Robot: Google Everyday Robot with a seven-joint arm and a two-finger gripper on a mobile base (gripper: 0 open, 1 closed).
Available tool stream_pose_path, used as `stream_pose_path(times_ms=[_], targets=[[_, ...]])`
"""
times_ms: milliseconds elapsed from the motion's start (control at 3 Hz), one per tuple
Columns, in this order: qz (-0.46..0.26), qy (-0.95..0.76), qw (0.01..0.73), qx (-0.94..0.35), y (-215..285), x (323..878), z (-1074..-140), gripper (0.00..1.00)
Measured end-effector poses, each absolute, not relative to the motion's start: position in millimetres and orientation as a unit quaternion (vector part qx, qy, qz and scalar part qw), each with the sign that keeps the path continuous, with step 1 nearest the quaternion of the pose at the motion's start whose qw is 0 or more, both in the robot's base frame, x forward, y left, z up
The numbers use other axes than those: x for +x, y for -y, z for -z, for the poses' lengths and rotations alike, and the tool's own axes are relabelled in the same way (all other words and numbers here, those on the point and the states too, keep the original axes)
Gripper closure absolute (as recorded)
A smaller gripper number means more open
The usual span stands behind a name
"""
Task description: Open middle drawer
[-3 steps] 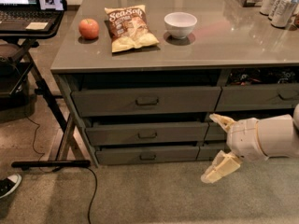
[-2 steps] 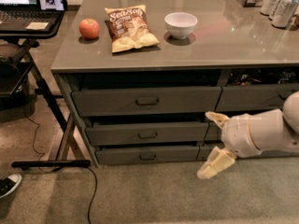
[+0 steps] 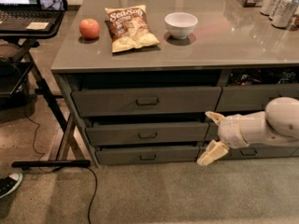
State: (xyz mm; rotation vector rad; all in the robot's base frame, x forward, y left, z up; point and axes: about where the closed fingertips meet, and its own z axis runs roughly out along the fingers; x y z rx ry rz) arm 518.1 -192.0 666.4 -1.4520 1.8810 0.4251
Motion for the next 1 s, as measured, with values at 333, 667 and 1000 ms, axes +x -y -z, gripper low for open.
stream_pose_path(times_ms=[333,667,1000], targets=[[-0.17,-0.736,0.361,-0.547,205,558,-610,0.0],[-0.169,-0.73,0.382,-0.541,200,601,-560,0.0],[-0.169,-0.73,0.382,-0.541,200,601,-560,0.0]])
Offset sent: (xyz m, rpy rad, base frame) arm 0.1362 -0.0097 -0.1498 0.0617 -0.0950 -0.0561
